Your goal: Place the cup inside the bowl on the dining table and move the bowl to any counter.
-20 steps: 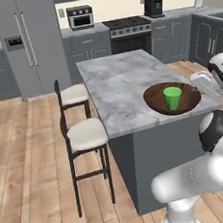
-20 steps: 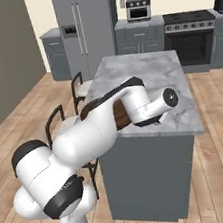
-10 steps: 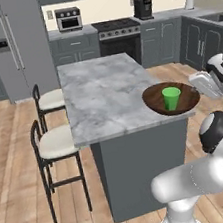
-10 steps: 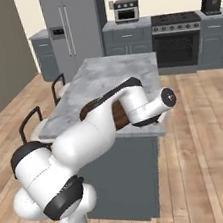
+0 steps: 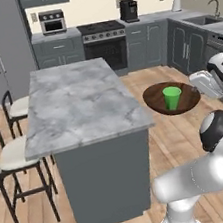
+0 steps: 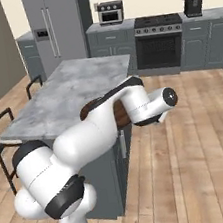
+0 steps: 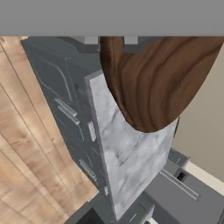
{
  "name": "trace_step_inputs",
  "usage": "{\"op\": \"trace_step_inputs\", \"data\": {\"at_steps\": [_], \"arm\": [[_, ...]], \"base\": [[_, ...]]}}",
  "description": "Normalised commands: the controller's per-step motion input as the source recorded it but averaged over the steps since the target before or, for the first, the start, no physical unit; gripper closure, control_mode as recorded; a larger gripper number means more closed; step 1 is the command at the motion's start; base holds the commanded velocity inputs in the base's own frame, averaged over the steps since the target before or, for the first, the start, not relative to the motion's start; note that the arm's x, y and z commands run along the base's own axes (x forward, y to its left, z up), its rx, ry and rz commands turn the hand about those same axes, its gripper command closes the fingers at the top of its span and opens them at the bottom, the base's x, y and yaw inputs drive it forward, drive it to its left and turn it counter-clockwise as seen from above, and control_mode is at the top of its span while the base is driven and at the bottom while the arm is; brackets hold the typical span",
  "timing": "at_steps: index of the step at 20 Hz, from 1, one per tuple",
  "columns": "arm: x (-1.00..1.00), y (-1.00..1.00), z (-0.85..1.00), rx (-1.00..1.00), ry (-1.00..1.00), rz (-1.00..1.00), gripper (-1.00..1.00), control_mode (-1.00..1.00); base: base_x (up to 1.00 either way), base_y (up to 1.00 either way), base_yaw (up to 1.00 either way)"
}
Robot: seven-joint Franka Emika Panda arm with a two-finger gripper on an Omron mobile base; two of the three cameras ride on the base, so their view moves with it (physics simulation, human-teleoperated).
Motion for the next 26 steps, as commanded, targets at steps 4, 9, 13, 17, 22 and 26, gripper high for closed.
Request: {"op": "trace_step_inputs", "data": {"at_steps": [4, 9, 13, 17, 22, 26], "arm": [[0.00, 0.00, 0.00, 0.00, 0.00, 0.00, 1.00, 1.00], [0.00, 0.00, 0.00, 0.00, 0.00, 0.00, 1.00, 1.00], [0.00, 0.00, 0.00, 0.00, 0.00, 0.00, 1.00, 1.00], [0.00, 0.00, 0.00, 0.00, 0.00, 0.00, 1.00, 1.00], [0.00, 0.00, 0.00, 0.00, 0.00, 0.00, 1.00, 1.00], [0.00, 0.00, 0.00, 0.00, 0.00, 0.00, 1.00, 1.00]], "base": [[0.00, -0.89, 0.00], [0.00, -0.81, 0.01], [0.10, -0.73, 0.00], [0.64, -0.60, 0.00], [0.80, -0.57, 0.00], [0.83, -0.51, 0.00]]}}
